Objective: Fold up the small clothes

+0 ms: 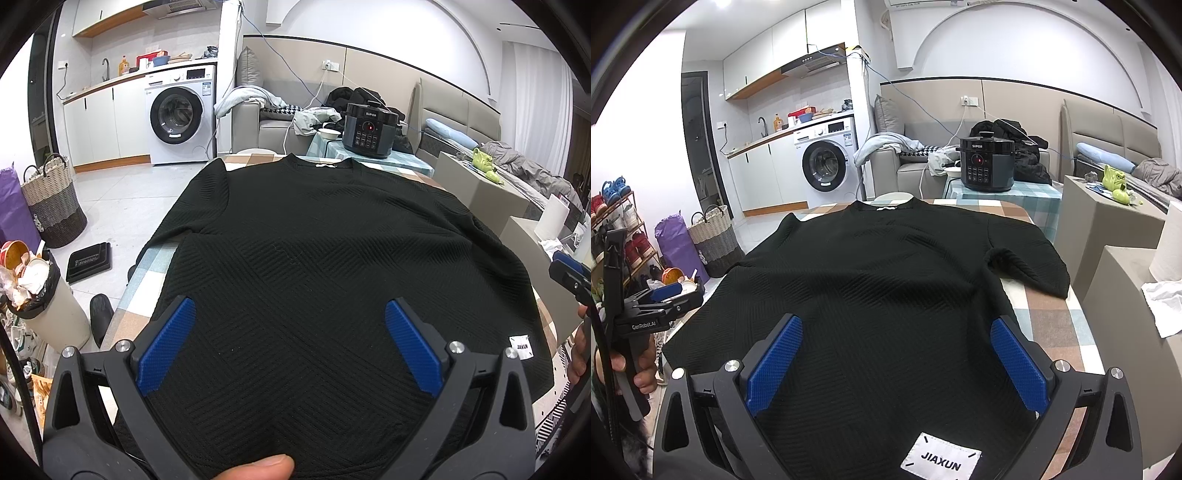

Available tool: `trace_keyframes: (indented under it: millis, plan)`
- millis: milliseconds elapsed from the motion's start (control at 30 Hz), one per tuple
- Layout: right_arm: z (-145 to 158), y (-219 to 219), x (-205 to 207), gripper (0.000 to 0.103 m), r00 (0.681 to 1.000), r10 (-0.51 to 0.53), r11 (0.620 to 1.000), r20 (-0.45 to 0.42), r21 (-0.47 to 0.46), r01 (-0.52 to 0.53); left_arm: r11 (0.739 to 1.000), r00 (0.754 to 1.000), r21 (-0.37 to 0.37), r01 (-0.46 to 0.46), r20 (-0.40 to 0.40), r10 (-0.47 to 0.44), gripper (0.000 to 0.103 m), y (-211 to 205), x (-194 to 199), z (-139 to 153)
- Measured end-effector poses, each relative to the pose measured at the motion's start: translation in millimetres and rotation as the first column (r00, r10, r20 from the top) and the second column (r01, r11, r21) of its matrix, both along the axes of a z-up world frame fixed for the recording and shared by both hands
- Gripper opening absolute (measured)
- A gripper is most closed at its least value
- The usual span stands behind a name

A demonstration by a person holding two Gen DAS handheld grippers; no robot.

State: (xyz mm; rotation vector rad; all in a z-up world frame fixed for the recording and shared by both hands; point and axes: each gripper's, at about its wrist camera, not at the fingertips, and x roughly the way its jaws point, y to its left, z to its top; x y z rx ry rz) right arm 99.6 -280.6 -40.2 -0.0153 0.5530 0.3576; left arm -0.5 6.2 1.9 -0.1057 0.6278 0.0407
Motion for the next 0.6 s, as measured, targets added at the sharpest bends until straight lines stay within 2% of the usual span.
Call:
trace_keyframes:
  millis: [333, 600]
  plan:
    - [-1.8, -3.3, 9.8, 0.103, 0.997, -0.055, 0.998, -0.046, 0.035, 0.057, 1.000, 1.000, -0.017, -0.015, -0.005, 0.015, 0.102, 6.7, 3.0, -2.7]
    - [10.1, -15.8, 34.7, 0.103, 0.977, -0.173, 0.980, -0.121, 0.075, 0.183, 0.997, 0.999, -0.067, -0.033, -0.038, 0.031, 0.102, 21.0, 21.2, -3.3]
